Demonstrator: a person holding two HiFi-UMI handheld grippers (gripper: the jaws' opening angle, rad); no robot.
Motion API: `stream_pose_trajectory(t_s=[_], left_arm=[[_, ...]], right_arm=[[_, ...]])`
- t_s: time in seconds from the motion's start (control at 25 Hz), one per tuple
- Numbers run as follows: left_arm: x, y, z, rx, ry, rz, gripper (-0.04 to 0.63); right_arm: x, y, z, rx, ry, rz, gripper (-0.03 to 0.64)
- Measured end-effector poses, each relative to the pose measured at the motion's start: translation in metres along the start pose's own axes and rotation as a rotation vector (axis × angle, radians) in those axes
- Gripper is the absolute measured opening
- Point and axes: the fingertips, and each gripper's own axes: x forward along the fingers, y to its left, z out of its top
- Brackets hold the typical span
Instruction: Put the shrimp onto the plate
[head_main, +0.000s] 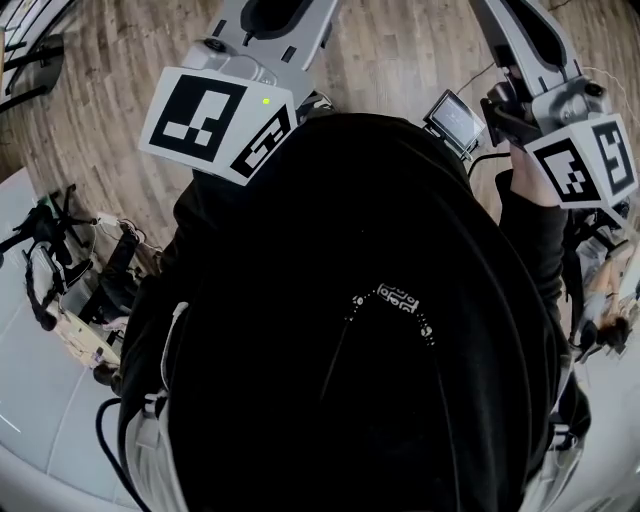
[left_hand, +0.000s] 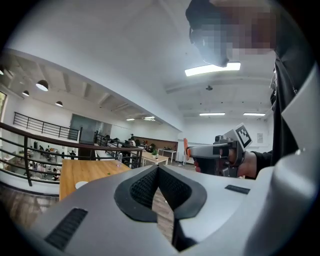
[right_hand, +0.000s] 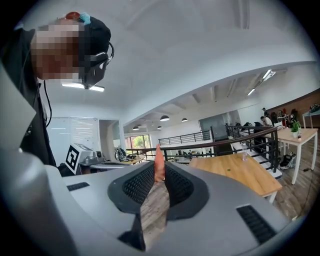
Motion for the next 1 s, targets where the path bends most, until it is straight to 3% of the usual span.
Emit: stream_pose_trajectory(t_s=[0.24, 0.76, 1.0], left_arm=[[-0.018, 0.076, -0.016, -0.031, -0.016, 0.060, -0.003], [-0.067, 0.094, -0.007, -0.049, -0.052, 0.125, -0.003], [-0.070, 0.128, -0.003, -0.032, -0.061, 0.181, -0.003]], right_arm=[[0.080, 0.013, -0.011, -0.017, 0.023, 0.066, 0.075], [0.116, 0.062, 0.010, -0.067, 0.033, 0.153, 0.075], [0.154, 0.059, 0.013, -0.085, 0.018, 0.204, 0.076]])
